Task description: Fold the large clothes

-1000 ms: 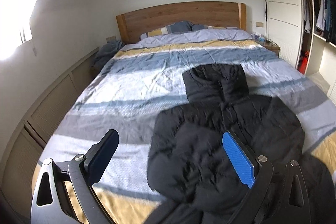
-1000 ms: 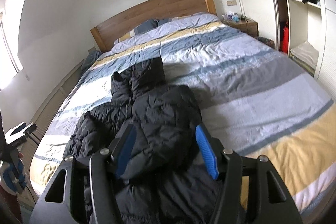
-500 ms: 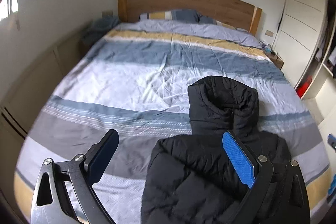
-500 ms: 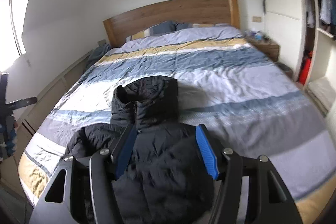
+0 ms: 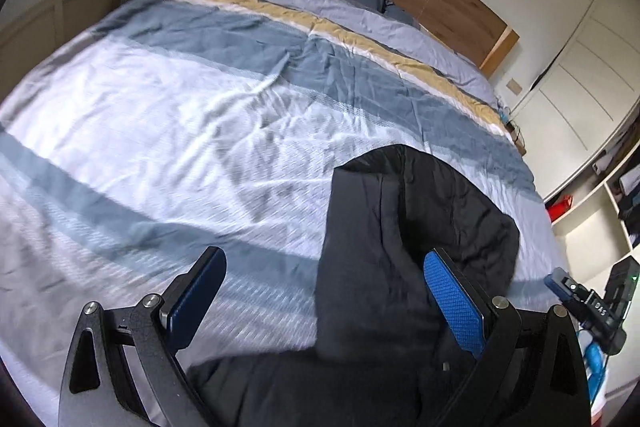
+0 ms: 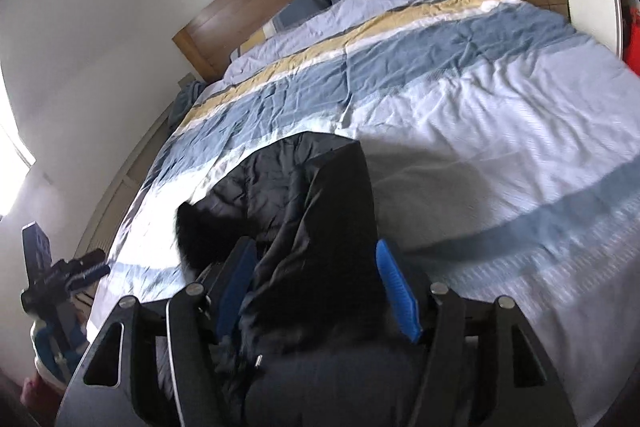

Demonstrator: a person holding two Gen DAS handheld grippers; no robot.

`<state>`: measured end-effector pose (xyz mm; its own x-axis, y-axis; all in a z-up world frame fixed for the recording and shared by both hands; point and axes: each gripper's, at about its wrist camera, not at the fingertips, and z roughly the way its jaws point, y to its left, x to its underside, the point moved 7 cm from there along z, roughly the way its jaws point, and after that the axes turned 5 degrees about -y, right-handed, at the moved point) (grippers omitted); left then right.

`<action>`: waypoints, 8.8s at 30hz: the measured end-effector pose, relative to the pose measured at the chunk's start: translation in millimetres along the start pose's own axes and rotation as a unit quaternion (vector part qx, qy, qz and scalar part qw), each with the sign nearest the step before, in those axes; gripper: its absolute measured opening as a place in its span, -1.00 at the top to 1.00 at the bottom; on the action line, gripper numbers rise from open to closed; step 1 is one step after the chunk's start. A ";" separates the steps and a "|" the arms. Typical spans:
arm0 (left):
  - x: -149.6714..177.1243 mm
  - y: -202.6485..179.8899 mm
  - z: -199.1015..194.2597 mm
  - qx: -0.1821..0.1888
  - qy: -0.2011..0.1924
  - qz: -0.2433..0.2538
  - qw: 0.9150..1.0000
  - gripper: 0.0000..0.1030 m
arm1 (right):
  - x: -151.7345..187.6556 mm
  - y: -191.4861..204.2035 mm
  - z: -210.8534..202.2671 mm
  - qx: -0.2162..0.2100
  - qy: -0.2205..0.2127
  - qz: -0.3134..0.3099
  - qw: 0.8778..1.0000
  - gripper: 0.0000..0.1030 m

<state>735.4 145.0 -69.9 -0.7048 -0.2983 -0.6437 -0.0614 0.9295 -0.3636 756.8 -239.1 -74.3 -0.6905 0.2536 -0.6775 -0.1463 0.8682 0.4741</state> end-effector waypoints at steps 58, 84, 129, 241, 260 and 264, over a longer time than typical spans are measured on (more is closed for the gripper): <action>222.4 -0.9 -90.7 0.063 0.044 0.041 0.996 0.75 | 202.0 -14.2 -136.1 -0.106 0.020 0.026 0.994 0.72; 186.7 8.1 -186.5 0.021 0.024 0.089 0.996 -0.28 | 167.5 7.8 -237.0 0.002 0.045 -0.101 0.994 0.20; 273.2 -56.7 -61.9 -0.039 0.108 0.232 0.966 -0.53 | 266.4 74.9 -109.7 0.024 0.172 -0.264 0.949 0.11; 400.2 -31.0 -409.7 -0.127 -0.099 0.192 0.968 -0.99 | 403.3 -106.8 -542.5 0.171 -0.031 0.065 0.983 -0.36; 413.4 17.5 -387.0 -0.141 -0.061 0.157 0.976 -0.99 | 429.5 -108.0 -514.5 0.159 0.023 0.072 0.984 -0.36; 416.8 27.9 -383.2 -0.147 -0.055 0.151 0.976 -0.99 | 434.3 -111.3 -509.9 0.157 0.032 0.078 0.984 -0.36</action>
<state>169.1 129.6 -90.3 -0.6427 -0.0070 -0.7661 -0.0740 0.9959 0.0530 112.0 -443.0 -134.6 -0.7312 0.3759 -0.5693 0.1848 0.9124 0.3652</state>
